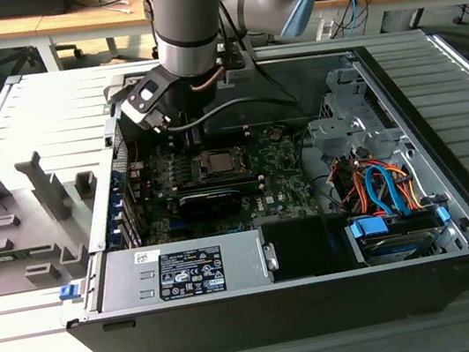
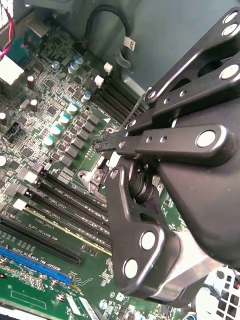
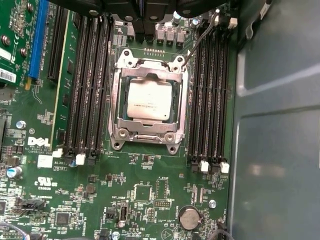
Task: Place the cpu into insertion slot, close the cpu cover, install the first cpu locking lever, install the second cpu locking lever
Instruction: 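Close the cpu cover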
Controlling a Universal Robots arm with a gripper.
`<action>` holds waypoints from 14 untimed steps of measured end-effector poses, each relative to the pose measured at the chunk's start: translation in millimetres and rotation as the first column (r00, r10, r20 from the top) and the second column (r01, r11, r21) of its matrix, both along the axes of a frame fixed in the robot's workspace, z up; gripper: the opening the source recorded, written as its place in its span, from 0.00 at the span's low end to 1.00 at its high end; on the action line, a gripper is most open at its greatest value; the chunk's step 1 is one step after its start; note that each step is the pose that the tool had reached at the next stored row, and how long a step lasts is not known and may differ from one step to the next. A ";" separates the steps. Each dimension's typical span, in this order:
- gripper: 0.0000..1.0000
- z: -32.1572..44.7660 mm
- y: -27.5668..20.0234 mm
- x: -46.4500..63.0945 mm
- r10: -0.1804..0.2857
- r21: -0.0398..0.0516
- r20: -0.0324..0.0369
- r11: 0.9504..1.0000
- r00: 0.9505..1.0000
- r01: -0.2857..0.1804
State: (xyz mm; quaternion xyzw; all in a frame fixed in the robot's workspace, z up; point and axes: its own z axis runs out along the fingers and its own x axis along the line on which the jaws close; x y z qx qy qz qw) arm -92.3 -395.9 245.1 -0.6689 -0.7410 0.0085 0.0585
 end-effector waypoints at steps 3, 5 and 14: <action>0.11 -5.9 0.0 5.8 0.019 -0.004 0.000 1.000 1.000 -0.019; 0.11 -9.1 0.2 8.1 0.020 -0.005 0.000 1.000 1.000 -0.020; 0.11 -15.9 0.4 8.5 0.001 -0.005 0.000 1.000 1.000 -0.001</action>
